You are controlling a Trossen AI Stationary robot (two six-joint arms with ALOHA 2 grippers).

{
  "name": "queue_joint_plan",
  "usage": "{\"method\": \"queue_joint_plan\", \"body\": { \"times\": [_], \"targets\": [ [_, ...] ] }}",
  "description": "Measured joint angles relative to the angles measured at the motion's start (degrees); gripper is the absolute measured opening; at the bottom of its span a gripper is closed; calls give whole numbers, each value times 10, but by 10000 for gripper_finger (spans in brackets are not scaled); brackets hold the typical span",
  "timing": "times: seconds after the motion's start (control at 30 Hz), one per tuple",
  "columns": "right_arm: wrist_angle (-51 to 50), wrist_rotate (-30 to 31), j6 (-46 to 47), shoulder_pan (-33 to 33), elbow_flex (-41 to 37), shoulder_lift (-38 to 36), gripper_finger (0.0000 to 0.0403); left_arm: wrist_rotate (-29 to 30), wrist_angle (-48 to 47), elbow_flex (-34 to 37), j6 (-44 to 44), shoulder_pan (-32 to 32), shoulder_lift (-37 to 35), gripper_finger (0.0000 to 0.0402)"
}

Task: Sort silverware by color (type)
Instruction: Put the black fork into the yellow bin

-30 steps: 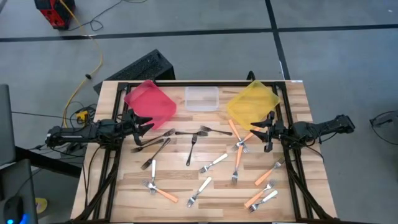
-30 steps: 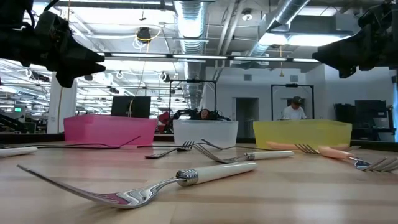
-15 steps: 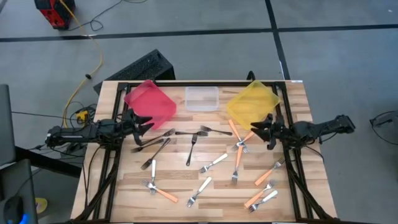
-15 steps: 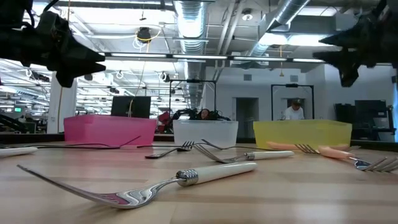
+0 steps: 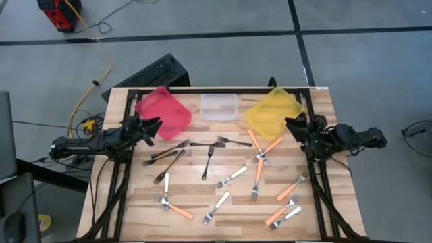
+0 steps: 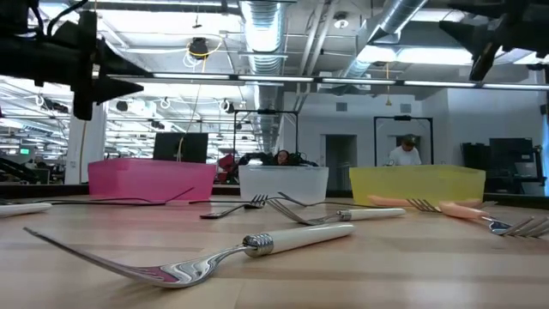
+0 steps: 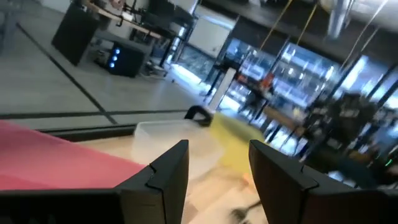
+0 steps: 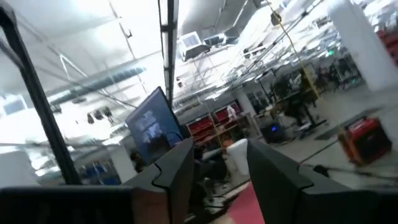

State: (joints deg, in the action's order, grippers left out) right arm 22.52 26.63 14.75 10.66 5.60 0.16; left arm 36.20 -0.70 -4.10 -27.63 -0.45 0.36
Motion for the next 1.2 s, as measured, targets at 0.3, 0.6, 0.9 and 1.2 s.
{"method": "queue_joint_plan", "body": {
  "times": [0.3, 0.6, 0.9, 1.2],
  "targets": [
    [-145, 54, -173, 2, 101, 11, 200, -170, 125, -11, 64, 0, 11, 153],
    [-308, 108, -197, 2, 222, 43, 268, -235, 150, -140, 51, 0, 156, 188],
    [-434, 109, -128, 2, 251, 46, 270, -329, 4, -334, 120, 0, 368, 244],
    [-521, 109, -46, 2, 251, 84, 270, -351, -339, -554, 115, -28, 565, 255]
  ]
}}
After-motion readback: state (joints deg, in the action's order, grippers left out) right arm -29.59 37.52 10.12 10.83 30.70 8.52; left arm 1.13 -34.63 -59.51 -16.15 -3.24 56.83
